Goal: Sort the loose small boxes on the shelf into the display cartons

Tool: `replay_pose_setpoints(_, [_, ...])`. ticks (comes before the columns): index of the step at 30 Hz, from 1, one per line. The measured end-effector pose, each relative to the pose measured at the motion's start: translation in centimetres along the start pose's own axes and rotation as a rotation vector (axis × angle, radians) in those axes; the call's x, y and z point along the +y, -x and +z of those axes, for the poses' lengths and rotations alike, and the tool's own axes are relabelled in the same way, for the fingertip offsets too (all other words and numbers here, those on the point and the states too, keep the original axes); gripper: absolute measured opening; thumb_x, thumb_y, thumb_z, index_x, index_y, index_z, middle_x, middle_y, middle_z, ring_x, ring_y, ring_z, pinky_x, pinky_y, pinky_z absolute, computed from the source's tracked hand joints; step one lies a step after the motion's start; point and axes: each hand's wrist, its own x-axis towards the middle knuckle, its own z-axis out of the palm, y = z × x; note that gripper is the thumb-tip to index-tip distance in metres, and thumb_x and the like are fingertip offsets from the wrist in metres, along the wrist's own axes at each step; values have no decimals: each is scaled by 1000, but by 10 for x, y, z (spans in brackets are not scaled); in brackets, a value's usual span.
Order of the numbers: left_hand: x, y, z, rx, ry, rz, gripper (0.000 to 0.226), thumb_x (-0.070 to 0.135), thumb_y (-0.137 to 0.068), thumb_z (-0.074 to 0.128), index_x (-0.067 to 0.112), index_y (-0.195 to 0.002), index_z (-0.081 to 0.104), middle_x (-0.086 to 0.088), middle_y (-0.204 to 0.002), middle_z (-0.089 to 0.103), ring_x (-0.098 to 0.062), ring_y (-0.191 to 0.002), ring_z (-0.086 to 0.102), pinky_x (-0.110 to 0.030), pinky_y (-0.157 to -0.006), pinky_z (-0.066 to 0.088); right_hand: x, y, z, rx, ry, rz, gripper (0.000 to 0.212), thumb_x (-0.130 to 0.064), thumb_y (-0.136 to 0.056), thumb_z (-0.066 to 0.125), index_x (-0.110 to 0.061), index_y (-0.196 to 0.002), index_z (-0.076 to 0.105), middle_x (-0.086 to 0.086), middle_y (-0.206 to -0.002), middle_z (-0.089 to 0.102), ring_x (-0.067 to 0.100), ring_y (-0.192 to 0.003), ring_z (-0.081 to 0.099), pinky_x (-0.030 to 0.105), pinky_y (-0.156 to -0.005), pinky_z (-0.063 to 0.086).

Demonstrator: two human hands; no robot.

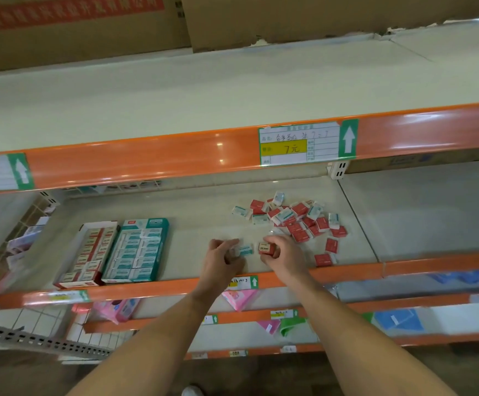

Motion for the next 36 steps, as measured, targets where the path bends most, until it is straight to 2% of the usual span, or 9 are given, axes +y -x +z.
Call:
replay_pose_setpoints(4, [8,-6,-1,-56,-233,114,34,27,-88,67,22,-122,63,3,-107,45,-19,-93,55,-23,-78,45,-6,0,0,-32,54,10,48,-28,-83,78,-15,-127,63,0,-125,53,16,-112,54,20,-94,40])
replay_pose_setpoints(8, [11,-14,-7,-146,-434,188,24,29,-91,57,22,-115,59,-3,-112,48,-27,-94,60,-32,-76,46,-17,2,4,-26,157,13,36,-26,-86,75,-16,-119,65,0,-123,52,16,-106,55,23,-89,41])
replay_pose_setpoints(13, [0,-19,-33,-128,-399,265,23,23,-91,58,20,-113,63,-6,-111,52,-31,-96,60,-35,-80,46,-36,5,14,18,193,36,22,-27,-84,77,-21,-103,68,-4,-101,62,11,-87,57,26,-75,47])
replay_pose_setpoints(19, [-24,-25,-87,-93,-371,305,21,23,-90,59,17,-110,64,-9,-109,52,-35,-92,61,-43,-77,50,-87,2,45,37,179,24,23,-31,-81,78,-24,-101,69,-1,-97,61,19,-87,61,34,-77,52])
replay_pose_setpoints(23, [-45,-20,-120,-69,-446,283,21,28,-93,56,23,-113,62,-5,-111,52,-32,-93,61,-39,-73,49,-115,1,65,37,198,27,21,-32,-82,76,-24,-101,69,-1,-99,61,20,-91,62,32,-79,51])
replay_pose_setpoints(28, [-68,-13,-155,-70,-492,288,19,26,-95,52,19,-109,62,-6,-109,50,-31,-90,60,-37,-66,40,-161,-3,95,32,220,-1,27,-36,-82,75,-21,-103,70,3,-103,63,24,-95,63,33,-80,50])
replay_pose_setpoints(31, [-86,-12,-178,-55,-493,272,16,25,-96,52,17,-106,62,-7,-111,51,-29,-89,59,-39,-71,44,-186,-4,113,14,275,-25,33,-39,-83,74,-20,-109,68,4,-108,63,24,-100,62,33,-83,49])
replay_pose_setpoints(34, [-107,-11,-197,-15,-471,261,13,23,-98,49,18,-104,60,-5,-110,52,-20,-80,55,-32,-67,43,-206,-2,130,-16,320,-58,31,-38,-86,72,-21,-110,67,3,-111,63,23,-101,61,32,-84,49])
replay_pose_setpoints(36, [-120,-11,-209,11,-486,226,14,23,-98,50,18,-107,59,-4,-113,53,-19,-83,57,-29,-67,44,-217,-1,141,-35,340,-75,27,-36,-86,72,-21,-108,67,3,-110,64,23,-100,61,31,-81,48])
